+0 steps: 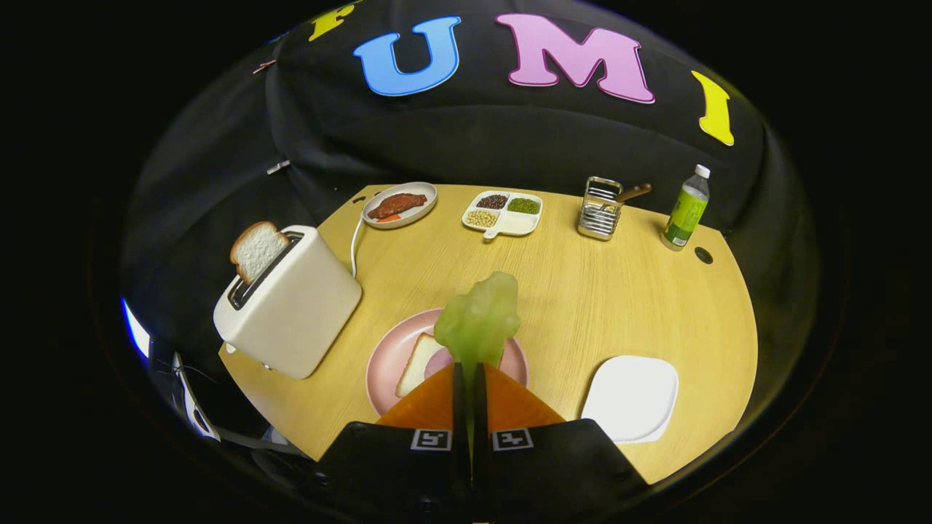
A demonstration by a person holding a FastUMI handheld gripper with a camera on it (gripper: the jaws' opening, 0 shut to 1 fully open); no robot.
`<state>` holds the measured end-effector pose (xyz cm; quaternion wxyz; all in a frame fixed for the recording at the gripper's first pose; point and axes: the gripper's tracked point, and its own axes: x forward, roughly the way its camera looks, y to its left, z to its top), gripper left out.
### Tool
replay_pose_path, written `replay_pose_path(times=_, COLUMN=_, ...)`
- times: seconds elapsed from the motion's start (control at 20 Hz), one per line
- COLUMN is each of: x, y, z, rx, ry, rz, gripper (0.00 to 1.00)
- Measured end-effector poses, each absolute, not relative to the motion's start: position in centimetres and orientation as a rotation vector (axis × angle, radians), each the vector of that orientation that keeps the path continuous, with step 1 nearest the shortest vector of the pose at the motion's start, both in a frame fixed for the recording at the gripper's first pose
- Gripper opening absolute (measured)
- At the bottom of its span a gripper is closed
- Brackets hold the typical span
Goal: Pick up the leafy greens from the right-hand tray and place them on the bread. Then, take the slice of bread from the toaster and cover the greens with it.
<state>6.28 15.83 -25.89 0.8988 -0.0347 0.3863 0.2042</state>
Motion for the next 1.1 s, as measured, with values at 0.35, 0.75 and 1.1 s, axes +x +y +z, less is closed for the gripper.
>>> replay_pose_path(times=0.35, x=6.1, y=18.5, z=-30.0, rx=-0.12, ry=0.88, rz=0.428, gripper=0.06)
replay_pose_path(times=0.75, x=6.2, y=19.1, z=-31.8, rx=-0.174, ry=0.913, rz=0.418, gripper=0.18)
replay_pose_path(times=1.1, x=6.8, y=19.3, z=-31.9, rx=-0.166, ry=0.925, rz=0.392, gripper=0.36)
